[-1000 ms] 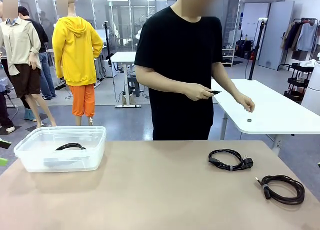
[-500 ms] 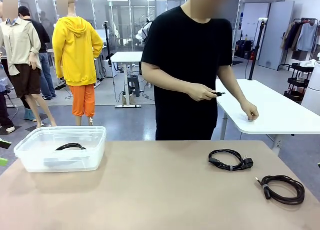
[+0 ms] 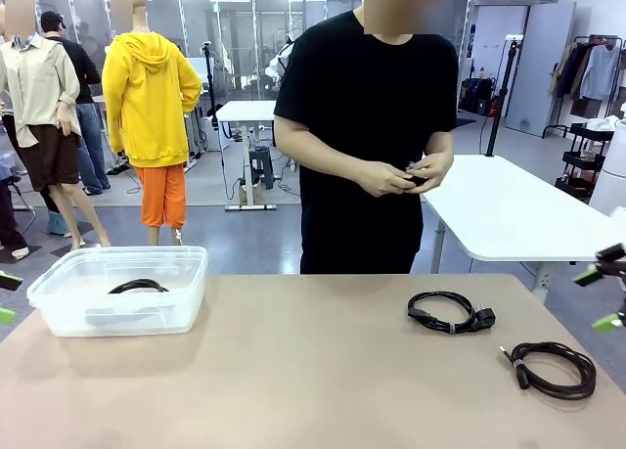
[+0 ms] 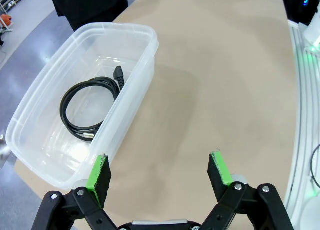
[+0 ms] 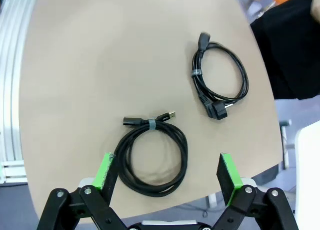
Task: Organize and store the cables.
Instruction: Place the Power Cable into the Organizing box.
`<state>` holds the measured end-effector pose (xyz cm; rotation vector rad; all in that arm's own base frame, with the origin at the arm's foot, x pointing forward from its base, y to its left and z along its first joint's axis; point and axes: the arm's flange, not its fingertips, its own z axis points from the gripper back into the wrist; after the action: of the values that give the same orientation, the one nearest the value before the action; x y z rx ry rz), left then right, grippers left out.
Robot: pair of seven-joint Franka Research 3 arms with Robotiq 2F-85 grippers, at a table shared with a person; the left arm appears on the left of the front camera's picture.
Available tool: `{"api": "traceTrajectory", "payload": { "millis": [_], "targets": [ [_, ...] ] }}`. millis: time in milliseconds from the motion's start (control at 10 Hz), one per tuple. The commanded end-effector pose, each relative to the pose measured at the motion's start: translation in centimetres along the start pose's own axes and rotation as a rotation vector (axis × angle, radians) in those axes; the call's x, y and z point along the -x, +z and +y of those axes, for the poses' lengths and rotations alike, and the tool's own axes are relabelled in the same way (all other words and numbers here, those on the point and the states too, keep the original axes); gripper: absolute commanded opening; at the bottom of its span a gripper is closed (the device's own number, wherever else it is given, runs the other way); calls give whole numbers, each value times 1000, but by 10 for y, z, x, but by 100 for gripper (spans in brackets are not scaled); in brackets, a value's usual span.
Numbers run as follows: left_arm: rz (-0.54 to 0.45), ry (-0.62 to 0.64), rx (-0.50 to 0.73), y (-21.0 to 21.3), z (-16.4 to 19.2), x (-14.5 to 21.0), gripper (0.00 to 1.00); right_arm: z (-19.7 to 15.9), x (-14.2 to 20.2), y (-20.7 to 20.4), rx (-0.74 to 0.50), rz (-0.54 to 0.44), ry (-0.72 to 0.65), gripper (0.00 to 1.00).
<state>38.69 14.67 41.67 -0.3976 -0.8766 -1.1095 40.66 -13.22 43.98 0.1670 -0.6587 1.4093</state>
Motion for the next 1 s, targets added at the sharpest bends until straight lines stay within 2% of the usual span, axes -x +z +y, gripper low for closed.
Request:
{"api": "traceTrajectory", "payload": {
  "millis": [0, 100, 400, 600, 900],
  "targets": [
    [-13, -3, 4, 1, 0, 1, 98, -7, -45, -21, -64, 131, 15, 100],
    [-13, -3, 4, 1, 0, 1, 98, -15, -66, -31, -69, 183, 32, 100],
    [-13, -3, 4, 1, 0, 1, 98, -37, -113, -71, -114, 236, 64, 100],
    [-13, -3, 4, 1, 0, 1, 98, -49, -122, -100, -119, 239, 66, 100],
    [-13, -3, 4, 1, 0, 1, 98, -67, -119, -149, -121, 259, 66, 100]
  ]
}}
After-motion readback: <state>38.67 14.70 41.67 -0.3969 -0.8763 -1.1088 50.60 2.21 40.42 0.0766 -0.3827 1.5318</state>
